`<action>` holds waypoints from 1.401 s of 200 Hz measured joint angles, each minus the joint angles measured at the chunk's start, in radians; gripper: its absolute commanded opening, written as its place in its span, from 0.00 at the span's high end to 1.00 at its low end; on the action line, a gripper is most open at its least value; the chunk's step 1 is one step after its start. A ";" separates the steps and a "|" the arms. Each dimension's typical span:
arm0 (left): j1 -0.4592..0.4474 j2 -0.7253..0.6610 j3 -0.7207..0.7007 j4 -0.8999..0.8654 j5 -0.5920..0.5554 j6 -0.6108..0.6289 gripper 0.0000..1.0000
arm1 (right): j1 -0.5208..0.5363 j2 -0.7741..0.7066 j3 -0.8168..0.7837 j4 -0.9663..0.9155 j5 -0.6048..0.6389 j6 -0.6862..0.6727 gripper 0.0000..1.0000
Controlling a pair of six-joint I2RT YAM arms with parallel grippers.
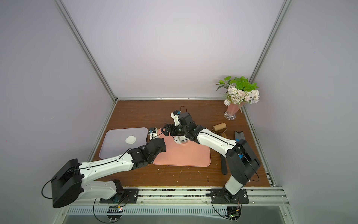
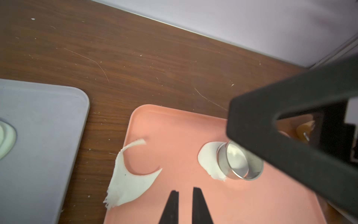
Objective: Roll out the dumpling wrappers from the dough
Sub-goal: Remove the dumpling wrapper from the work surface.
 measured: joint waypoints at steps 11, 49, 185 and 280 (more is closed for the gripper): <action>0.000 -0.002 0.000 -0.011 0.005 -0.010 0.68 | -0.007 -0.001 0.000 -0.003 0.008 -0.006 0.04; 0.038 -0.023 0.011 -0.058 0.070 0.000 0.67 | -0.069 -0.049 -0.022 -0.048 0.059 -0.056 0.09; 0.202 0.421 0.388 -0.195 0.468 0.031 0.61 | -0.133 -0.009 -0.113 -0.206 0.314 -0.252 0.42; 0.215 0.554 0.427 -0.212 0.535 -0.013 0.63 | -0.133 0.002 -0.146 -0.183 0.320 -0.252 0.45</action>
